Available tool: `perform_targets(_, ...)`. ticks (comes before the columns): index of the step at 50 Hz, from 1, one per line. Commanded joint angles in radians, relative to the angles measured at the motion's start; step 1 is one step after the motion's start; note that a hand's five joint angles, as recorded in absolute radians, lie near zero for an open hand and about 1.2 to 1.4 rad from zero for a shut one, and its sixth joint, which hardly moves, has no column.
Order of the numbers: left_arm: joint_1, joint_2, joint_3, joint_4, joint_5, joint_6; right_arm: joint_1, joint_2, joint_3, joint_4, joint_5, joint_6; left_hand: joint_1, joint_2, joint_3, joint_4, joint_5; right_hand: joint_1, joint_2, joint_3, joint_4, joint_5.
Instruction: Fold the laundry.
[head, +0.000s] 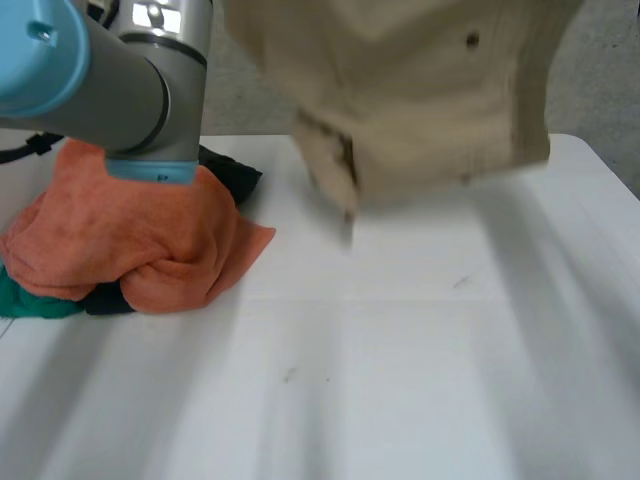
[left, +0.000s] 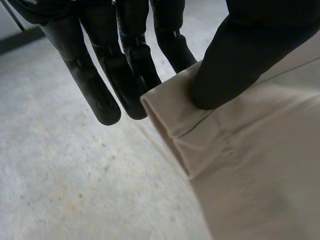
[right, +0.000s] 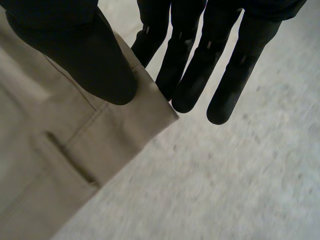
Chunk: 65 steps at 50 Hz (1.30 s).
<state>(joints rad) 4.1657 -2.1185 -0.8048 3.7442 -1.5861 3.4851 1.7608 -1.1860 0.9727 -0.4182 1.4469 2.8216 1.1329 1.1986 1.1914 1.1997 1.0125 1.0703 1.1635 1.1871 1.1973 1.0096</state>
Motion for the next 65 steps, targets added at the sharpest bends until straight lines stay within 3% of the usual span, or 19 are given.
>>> perform_targets(1, -0.018, 0.011, -0.089, -0.083, -0.008, -0.008, 0.025, 0.054, -0.028, 0.051, -0.023, -0.002, 0.263, 0.198, 0.205, 0.197, 0.209, 0.326, 0.233, 0.209, 0.199, 0.212)
perform_targets(11, -0.058, -0.003, -0.394, -0.103, -0.002, -0.008, 0.026, 0.19, 0.127, 0.165, -0.037, -0.031, 0.263, 0.198, 0.205, 0.197, 0.209, 0.326, 0.233, 0.209, 0.199, 0.212)
perform_targets(16, -0.068, -0.037, -0.526, -0.124, -0.005, -0.001, 0.046, 0.27, 0.256, 0.173, -0.048, -0.143, 0.263, 0.198, 0.205, 0.197, 0.209, 0.326, 0.233, 0.209, 0.199, 0.212)
perform_targets(23, -0.073, -0.023, -0.646, -0.279, -0.011, 0.0, 0.054, 0.249, 0.391, 0.251, -0.056, -0.272, 0.263, 0.198, 0.205, 0.197, 0.209, 0.326, 0.233, 0.209, 0.199, 0.212)
perform_targets(26, -0.076, 0.083, -0.689, -0.38, -0.031, 0.0, 0.052, 0.207, 0.419, 0.332, -0.054, -0.31, 0.263, 0.198, 0.205, 0.197, 0.209, 0.326, 0.233, 0.209, 0.199, 0.212)
perform_targets(34, -0.142, 0.336, -0.777, -0.716, -0.043, 0.009, 0.046, 0.005, 0.507, 0.787, -0.065, -0.485, 0.263, 0.198, 0.205, 0.197, 0.209, 0.326, 0.233, 0.209, 0.199, 0.212)
perform_targets(39, -0.193, 0.439, -0.829, -1.016, -0.035, 0.054, -0.009, -0.206, 0.708, 0.966, -0.063, -0.756, 0.263, 0.198, 0.205, 0.197, 0.209, 0.326, 0.233, 0.209, 0.199, 0.212)
perform_targets(43, -0.333, 0.48, -0.84, -1.22, -0.034, 0.075, -0.055, -0.344, 0.812, 0.983, -0.063, -0.872, 0.263, 0.198, 0.205, 0.197, 0.209, 0.326, 0.233, 0.209, 0.199, 0.212)
perform_targets(47, -0.392, 0.476, -0.811, -1.193, -0.044, 0.077, -0.058, -0.4, 0.842, 0.983, -0.105, -0.831, 0.263, 0.198, 0.205, 0.197, 0.209, 0.326, 0.233, 0.209, 0.199, 0.212)
perform_targets(52, -0.326, 0.405, -0.746, -1.022, -0.051, 0.091, -0.069, -0.397, 0.821, 0.97, -0.177, -0.781, 0.263, 0.198, 0.205, 0.197, 0.209, 0.326, 0.233, 0.209, 0.199, 0.212)
perform_targets(55, -0.26, 0.324, -0.689, -0.87, -0.052, 0.123, -0.083, -0.319, 0.761, 0.879, -0.207, -0.71, 0.263, 0.198, 0.205, 0.197, 0.209, 0.326, 0.233, 0.209, 0.199, 0.212)
perform_targets(61, -0.181, 0.093, -0.521, -0.589, -0.055, 0.213, -0.075, -0.123, 0.608, 0.607, -0.131, -0.478, 0.263, 0.198, 0.205, 0.197, 0.209, 0.326, 0.233, 0.209, 0.199, 0.212)
perform_targets(65, -0.125, -0.064, -0.377, -0.453, -0.052, 0.252, -0.058, -0.014, 0.517, 0.477, -0.066, -0.442, 0.263, 0.198, 0.205, 0.197, 0.209, 0.326, 0.233, 0.209, 0.199, 0.212)
